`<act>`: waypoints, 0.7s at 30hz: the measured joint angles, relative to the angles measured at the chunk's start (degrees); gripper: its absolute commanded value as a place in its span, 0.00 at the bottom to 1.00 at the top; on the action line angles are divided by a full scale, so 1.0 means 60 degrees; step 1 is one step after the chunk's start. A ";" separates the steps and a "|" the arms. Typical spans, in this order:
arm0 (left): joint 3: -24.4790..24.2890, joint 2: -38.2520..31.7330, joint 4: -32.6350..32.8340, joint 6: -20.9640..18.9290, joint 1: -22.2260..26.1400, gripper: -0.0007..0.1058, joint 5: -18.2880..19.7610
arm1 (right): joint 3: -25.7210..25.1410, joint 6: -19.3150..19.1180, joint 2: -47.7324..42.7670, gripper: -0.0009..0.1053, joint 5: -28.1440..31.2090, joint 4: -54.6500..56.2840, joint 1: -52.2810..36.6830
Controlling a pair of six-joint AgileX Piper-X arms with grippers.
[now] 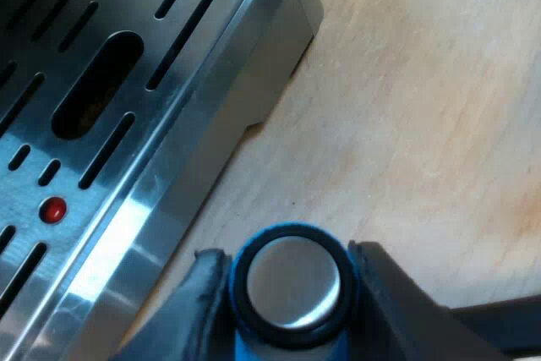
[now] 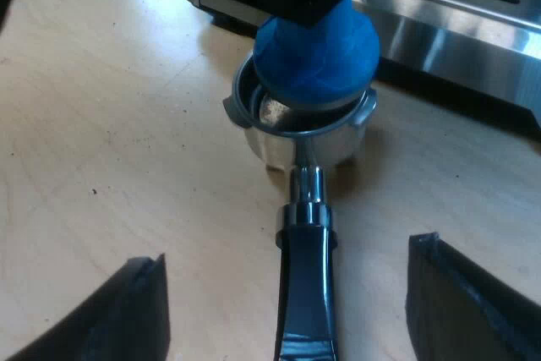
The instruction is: Grind coffee beans and then tamp
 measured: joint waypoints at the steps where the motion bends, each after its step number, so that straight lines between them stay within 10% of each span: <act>1: 0.0051 0.0000 -0.0018 0.0000 0.0000 0.01 -0.0039 | 0.0000 0.0000 0.0000 0.59 0.0000 0.0000 0.0000; 21: 0.0340 -0.0018 -0.0396 0.0068 0.0000 0.01 -0.0071 | 0.0000 0.0000 0.0000 0.59 0.0203 -0.1040 0.0000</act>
